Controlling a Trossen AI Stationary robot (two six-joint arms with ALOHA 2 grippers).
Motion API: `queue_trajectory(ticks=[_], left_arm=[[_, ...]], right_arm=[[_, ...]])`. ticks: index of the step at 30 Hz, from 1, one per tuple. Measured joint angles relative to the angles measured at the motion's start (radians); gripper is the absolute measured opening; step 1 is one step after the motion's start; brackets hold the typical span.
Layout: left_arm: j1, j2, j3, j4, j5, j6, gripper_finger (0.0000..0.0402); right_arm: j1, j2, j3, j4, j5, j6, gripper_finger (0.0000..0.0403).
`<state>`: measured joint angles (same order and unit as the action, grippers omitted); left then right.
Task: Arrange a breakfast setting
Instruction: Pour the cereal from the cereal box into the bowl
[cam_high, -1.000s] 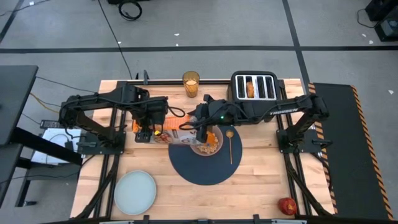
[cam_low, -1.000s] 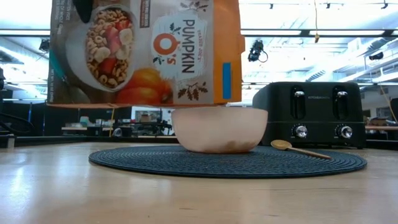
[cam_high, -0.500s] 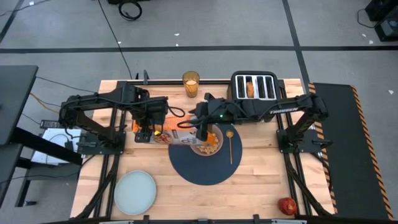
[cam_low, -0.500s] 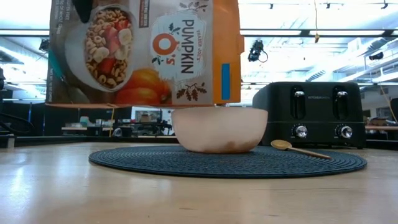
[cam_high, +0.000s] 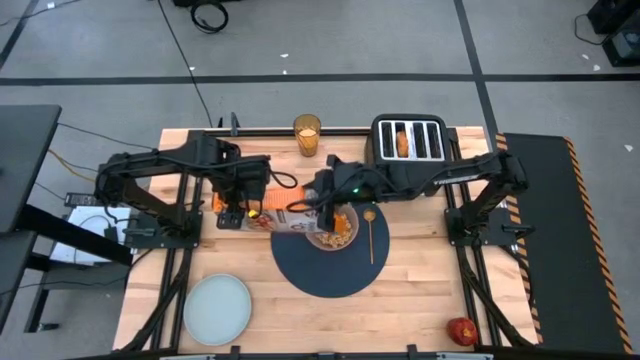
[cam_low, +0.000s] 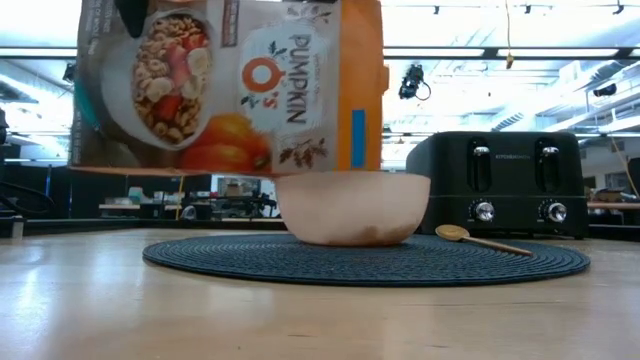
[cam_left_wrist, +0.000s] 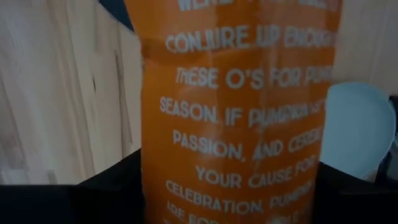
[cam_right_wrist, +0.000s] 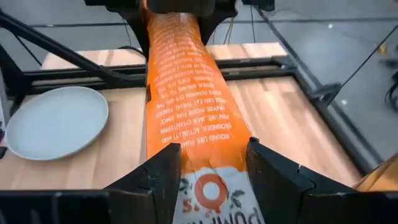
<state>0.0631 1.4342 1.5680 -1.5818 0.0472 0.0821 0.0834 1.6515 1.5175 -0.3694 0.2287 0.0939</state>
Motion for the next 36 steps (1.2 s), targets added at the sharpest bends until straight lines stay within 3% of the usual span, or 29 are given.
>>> queue_trajectory(ticks=[6,14,21,32,36], left_arm=[[0.0,0.002,-0.001,0.002,0.0,0.004,0.026],[0.0,-0.003,0.003,0.007,0.0,0.002,0.026],[0.0,-0.001,0.0,0.002,0.0,0.001,0.026],[0.0,-0.002,0.003,0.021,0.0,0.0,0.026],[0.0,-0.002,0.003,0.018,0.0,-0.001,0.026]], right_arm=[[-0.006,-0.004,-0.036,0.027,-0.02,0.032,0.0187],[-0.005,-0.045,0.023,0.141,-0.001,-0.076,0.0187],[-0.005,0.02,0.02,-0.037,0.0,0.013,0.0187],[-0.005,-0.03,0.02,0.123,0.004,-0.068,0.0187],[-0.006,-0.017,0.02,0.025,0.011,-0.028,0.0187]])
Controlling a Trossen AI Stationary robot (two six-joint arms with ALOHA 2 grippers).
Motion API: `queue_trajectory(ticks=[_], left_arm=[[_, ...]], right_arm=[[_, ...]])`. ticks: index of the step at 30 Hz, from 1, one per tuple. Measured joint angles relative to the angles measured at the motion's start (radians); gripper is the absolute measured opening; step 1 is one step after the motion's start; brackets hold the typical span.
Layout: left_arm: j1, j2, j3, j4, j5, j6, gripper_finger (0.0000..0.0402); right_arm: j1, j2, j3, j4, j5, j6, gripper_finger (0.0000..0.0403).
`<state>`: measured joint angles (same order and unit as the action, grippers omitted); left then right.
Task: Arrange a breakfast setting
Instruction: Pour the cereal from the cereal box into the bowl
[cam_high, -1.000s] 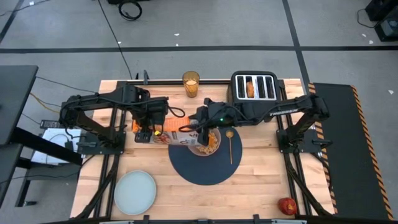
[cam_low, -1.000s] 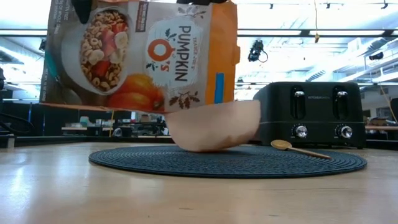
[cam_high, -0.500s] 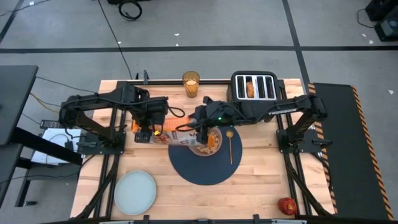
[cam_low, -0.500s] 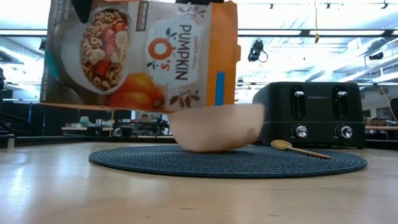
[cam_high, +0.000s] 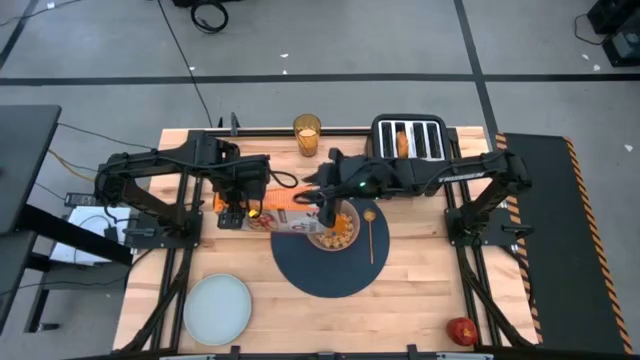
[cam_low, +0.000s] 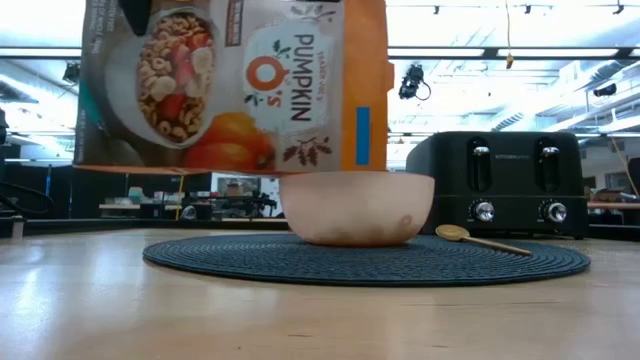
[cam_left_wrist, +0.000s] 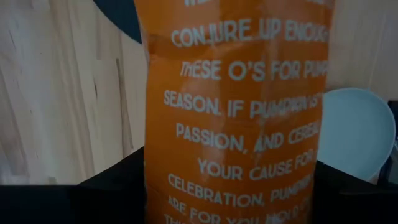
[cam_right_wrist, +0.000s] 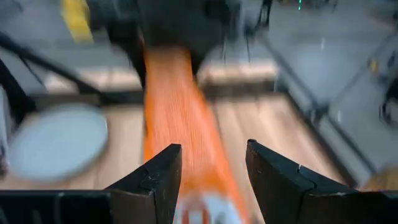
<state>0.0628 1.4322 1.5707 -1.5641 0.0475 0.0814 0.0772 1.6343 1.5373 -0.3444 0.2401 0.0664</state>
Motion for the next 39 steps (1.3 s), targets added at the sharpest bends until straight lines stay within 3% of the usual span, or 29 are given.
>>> queue_trajectory(ticks=[4,12,20,28,34,39], left_arm=[[0.0,0.001,-0.002,-0.012,0.0,-0.001,0.026],[0.003,0.0,-0.001,-0.005,-0.001,-0.002,0.026],[0.032,-0.005,-0.002,-0.01,-0.001,0.008,0.026],[0.066,-0.008,-0.001,-0.007,-0.003,0.008,0.026],[0.08,-0.023,-0.001,-0.007,0.0,0.019,0.026],[0.08,-0.024,-0.002,-0.019,-0.002,0.015,0.026]], right_arm=[[-0.007,0.019,-0.001,-0.082,-0.009,0.045,0.0187],[-0.008,-0.042,0.003,0.071,0.054,-0.048,0.0187],[-0.01,-0.019,0.0,-0.166,0.023,0.086,0.0187],[-0.006,-0.059,0.003,0.028,0.064,-0.036,0.0187],[-0.011,-0.011,-0.001,-0.107,0.059,0.02,0.0187],[-0.019,0.015,0.0,-0.096,0.028,0.03,0.0187]])
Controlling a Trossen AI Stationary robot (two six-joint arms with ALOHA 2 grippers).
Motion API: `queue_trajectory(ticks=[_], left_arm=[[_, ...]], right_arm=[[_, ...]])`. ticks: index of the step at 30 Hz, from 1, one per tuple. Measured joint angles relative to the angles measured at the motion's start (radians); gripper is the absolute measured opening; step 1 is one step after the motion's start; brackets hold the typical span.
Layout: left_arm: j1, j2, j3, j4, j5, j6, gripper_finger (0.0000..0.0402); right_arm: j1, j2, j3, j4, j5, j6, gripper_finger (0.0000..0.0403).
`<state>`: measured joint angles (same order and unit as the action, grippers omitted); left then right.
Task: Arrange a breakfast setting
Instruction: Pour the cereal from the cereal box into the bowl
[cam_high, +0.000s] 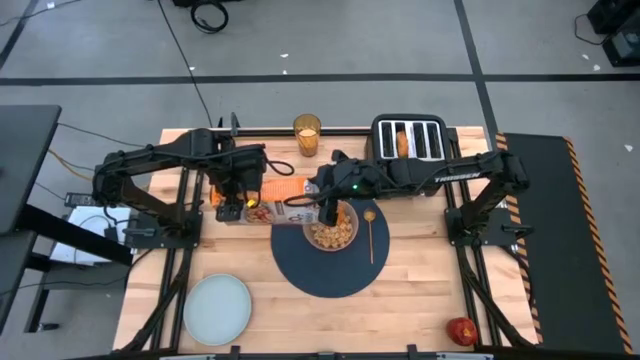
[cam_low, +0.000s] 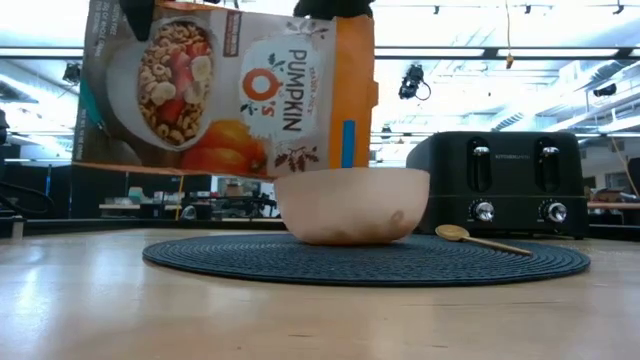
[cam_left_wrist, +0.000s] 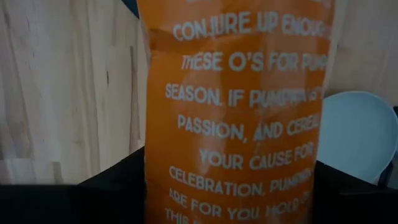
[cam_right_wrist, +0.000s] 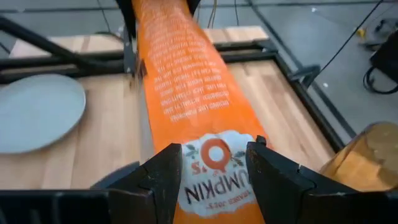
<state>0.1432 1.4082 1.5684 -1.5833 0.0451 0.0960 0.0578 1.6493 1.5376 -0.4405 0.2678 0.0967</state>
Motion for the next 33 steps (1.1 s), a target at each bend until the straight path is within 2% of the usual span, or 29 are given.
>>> queue_trajectory(ticks=[6,13,16,22,28,33], left_arm=[[0.0,-0.003,0.002,0.013,0.001,0.006,0.026],[0.0,-0.02,0.0,0.002,0.002,-0.003,0.026],[0.0,-0.023,0.0,0.002,0.002,-0.009,0.026],[0.0,-0.025,0.002,0.019,0.004,-0.017,0.026],[-0.023,-0.031,0.002,0.015,0.022,-0.033,0.026],[-0.037,-0.03,0.001,0.008,0.022,-0.034,0.026]], right_arm=[[0.0,-0.047,0.002,0.183,-0.001,-0.07,0.0187],[0.0,-0.003,0.0,0.014,-0.012,0.044,0.0187],[-0.001,0.001,0.0,0.039,-0.025,0.045,0.0187],[-0.002,-0.039,0.001,0.223,-0.026,-0.049,0.0187],[-0.002,-0.026,-0.003,0.069,-0.034,0.033,0.0187],[0.008,-0.015,0.0,0.089,-0.037,0.034,0.0187]])
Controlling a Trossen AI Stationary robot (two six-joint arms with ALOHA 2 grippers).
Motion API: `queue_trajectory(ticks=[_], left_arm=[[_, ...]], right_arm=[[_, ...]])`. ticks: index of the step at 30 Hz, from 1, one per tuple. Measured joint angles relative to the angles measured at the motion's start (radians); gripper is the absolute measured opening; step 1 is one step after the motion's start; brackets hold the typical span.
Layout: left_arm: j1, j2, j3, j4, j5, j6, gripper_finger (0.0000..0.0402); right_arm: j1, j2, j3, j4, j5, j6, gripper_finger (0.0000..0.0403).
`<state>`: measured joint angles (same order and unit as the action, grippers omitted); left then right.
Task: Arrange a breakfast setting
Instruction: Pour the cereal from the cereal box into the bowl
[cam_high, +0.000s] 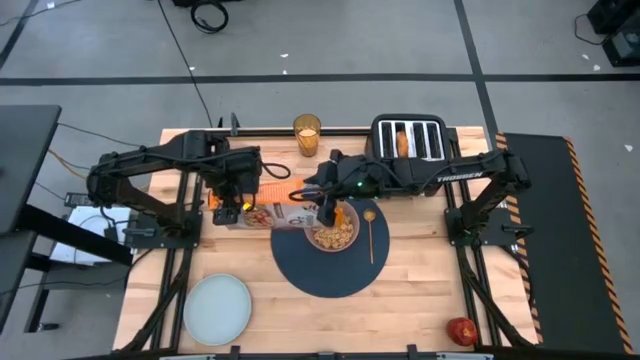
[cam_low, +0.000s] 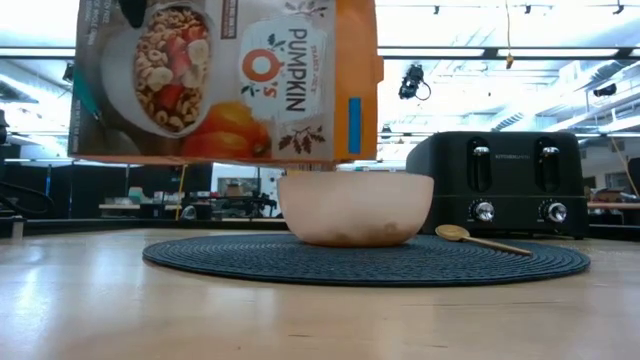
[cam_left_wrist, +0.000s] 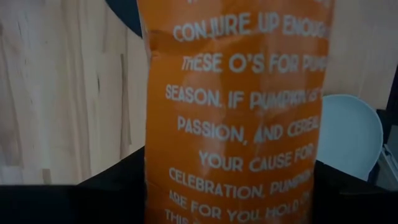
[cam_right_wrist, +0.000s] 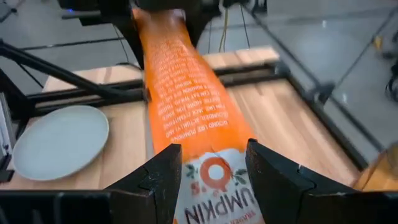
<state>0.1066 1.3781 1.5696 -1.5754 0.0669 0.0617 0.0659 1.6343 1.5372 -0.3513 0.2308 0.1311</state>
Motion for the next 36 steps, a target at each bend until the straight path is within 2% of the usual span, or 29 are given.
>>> queue_trajectory(ticks=[6,13,18,22,27,32,36], left_arm=[[0.0,0.0,0.0,0.004,0.001,-0.012,0.026],[0.0,0.002,-0.002,-0.008,0.011,0.0,0.026],[0.001,0.01,-0.001,0.01,0.011,0.004,0.0258],[0.001,0.009,0.001,0.006,0.011,0.004,0.0258],[0.001,0.009,0.001,0.006,0.011,0.002,0.0257],[0.0,0.011,-0.002,-0.009,0.012,0.007,0.0257],[0.001,0.014,0.001,0.021,0.009,0.006,0.0257]], right_arm=[[-0.003,-0.049,0.002,0.116,0.0,-0.067,0.0187],[0.009,-0.007,0.0,-0.1,-0.051,0.063,0.0187],[0.014,-0.025,-0.002,-0.037,-0.049,0.008,0.0187],[0.014,-0.08,0.003,0.021,0.005,-0.019,0.0187],[0.021,-0.045,-0.018,-0.104,-0.005,0.058,0.0187],[0.025,-0.025,-0.032,-0.12,-0.063,0.073,0.0187],[0.025,-0.058,0.032,-0.122,-0.005,0.005,0.0187]])
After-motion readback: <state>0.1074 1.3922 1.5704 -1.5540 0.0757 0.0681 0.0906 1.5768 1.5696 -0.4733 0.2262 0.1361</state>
